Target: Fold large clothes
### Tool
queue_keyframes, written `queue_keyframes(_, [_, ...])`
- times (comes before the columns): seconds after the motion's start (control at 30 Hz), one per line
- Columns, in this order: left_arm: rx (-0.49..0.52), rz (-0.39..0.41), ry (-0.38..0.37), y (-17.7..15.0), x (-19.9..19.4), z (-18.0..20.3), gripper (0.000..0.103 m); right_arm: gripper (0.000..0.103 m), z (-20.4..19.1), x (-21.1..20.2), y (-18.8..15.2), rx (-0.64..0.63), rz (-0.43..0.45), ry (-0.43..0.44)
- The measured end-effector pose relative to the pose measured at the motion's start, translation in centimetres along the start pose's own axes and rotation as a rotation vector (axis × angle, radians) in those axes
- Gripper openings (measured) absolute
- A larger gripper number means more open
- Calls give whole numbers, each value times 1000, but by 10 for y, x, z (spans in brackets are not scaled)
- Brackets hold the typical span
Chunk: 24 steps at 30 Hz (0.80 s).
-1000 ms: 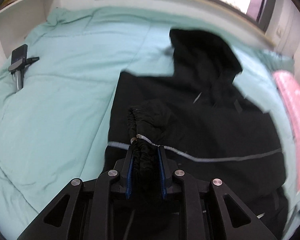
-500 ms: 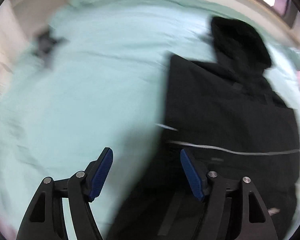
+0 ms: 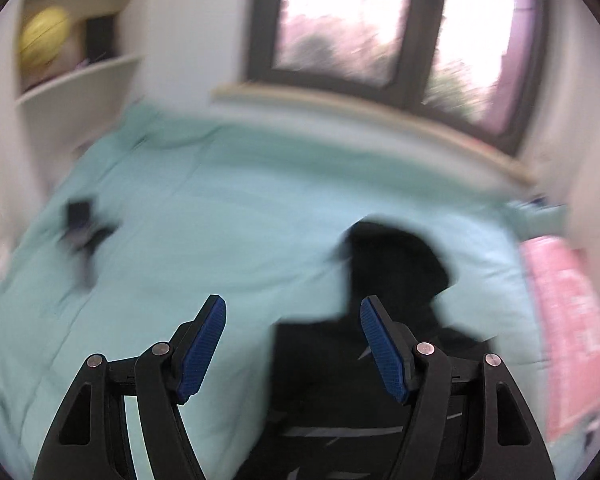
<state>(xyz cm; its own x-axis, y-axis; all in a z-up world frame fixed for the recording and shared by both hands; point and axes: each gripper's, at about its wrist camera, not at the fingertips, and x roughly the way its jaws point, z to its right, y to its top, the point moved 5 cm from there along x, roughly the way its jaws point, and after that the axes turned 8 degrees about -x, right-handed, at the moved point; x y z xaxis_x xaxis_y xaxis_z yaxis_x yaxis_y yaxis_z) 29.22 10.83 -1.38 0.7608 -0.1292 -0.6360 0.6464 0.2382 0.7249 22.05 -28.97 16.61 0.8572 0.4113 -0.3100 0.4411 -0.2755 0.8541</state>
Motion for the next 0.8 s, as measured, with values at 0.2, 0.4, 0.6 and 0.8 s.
queue_keyframes(0.2, [99,28,-150,56,9,62,72,103,13,40,7,-10,3,-11])
queue_keyframes(0.4, [133,8,-202,65,63,92,72,103,69,122,-47,40,-178,-77])
queue_keyframes(0.6, [127,-86,-137,57,183,88,72,103,152,228,-138,206,-367,-82])
queue_keyframes(0.8, [-155,-206,-181,36,315,61,72,101,230,316,-259,551,-494,4])
